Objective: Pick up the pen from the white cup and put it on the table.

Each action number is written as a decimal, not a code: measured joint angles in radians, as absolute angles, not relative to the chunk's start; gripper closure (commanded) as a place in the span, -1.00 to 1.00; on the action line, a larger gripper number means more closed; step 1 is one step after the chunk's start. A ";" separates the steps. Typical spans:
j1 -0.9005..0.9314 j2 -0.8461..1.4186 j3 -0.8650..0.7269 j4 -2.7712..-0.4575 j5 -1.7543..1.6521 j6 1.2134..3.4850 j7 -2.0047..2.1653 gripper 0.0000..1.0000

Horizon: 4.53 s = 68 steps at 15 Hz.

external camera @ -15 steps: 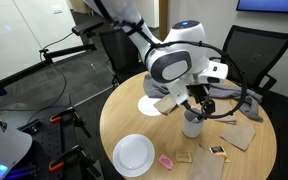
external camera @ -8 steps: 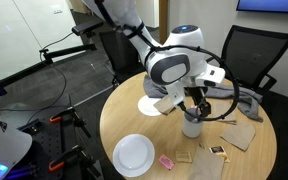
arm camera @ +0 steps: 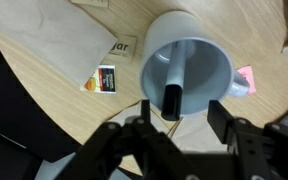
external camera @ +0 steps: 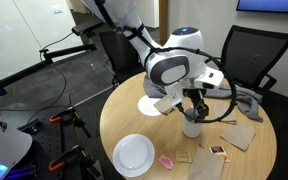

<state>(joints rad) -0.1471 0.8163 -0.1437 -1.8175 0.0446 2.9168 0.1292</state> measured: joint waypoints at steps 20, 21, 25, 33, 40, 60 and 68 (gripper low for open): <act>-0.147 0.842 -0.155 -1.796 0.046 2.877 0.132 0.39; -0.147 0.845 -0.155 -1.791 0.046 2.877 0.132 0.40; -0.147 0.860 -0.156 -1.763 0.046 2.867 0.132 0.52; -0.138 0.882 -0.160 -1.721 0.046 2.843 0.143 0.89; -0.060 0.837 -0.222 -1.767 0.043 2.868 0.147 0.89; 0.015 0.407 -0.190 -2.028 -0.154 2.823 -0.018 0.89; -0.120 0.375 -0.022 -2.000 -0.079 2.499 -0.348 0.89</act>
<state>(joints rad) -0.1196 0.3752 -0.0223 -1.9996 -0.0792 2.4988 -0.3481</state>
